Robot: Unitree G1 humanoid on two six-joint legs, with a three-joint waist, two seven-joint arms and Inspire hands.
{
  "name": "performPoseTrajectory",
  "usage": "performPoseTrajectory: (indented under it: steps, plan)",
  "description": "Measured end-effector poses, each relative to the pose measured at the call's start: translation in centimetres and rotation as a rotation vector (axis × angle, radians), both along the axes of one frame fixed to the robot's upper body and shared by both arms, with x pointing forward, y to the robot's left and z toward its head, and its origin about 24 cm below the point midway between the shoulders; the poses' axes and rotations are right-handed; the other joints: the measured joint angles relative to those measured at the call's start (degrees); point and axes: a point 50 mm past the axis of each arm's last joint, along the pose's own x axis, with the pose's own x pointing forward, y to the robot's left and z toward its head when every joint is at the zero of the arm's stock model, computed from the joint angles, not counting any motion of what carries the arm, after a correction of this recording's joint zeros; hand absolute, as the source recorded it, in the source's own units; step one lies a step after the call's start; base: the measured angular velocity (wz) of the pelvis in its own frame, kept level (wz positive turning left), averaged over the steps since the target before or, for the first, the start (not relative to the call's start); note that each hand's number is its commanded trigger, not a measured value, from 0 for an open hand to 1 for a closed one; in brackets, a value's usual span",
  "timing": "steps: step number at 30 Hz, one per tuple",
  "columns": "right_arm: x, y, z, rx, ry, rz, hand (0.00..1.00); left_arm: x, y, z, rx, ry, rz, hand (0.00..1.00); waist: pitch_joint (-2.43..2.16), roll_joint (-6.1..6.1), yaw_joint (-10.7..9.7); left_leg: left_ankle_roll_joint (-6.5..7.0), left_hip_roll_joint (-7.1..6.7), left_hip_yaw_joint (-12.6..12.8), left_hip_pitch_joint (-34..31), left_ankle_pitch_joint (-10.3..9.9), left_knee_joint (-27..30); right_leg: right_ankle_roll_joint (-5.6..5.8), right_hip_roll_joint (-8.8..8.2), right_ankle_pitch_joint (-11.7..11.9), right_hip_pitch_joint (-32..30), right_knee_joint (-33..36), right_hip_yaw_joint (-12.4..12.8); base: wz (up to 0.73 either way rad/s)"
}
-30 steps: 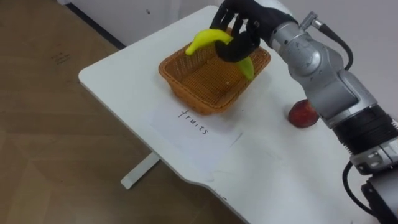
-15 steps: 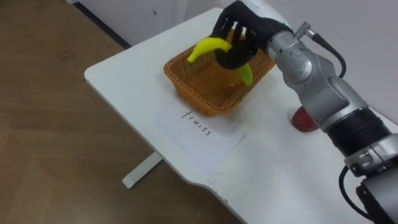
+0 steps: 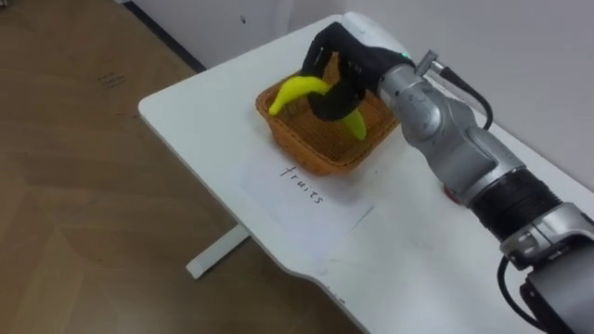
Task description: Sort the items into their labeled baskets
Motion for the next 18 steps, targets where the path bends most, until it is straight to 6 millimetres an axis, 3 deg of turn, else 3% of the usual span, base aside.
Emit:
performPoseTrajectory:
  steps: [18]
  plan:
    - [0.04, -0.13, -0.24, -0.006, 0.007, -0.007, 0.00, 0.00, 0.42, 0.17, 0.011, 0.001, -0.003, 0.00, -0.01, -0.40, 0.1, 0.00, -0.01, -0.1, -0.1, 0.0, 0.2, 0.00, -0.01, 0.0, 0.1, 0.0, -1.0, 0.00]
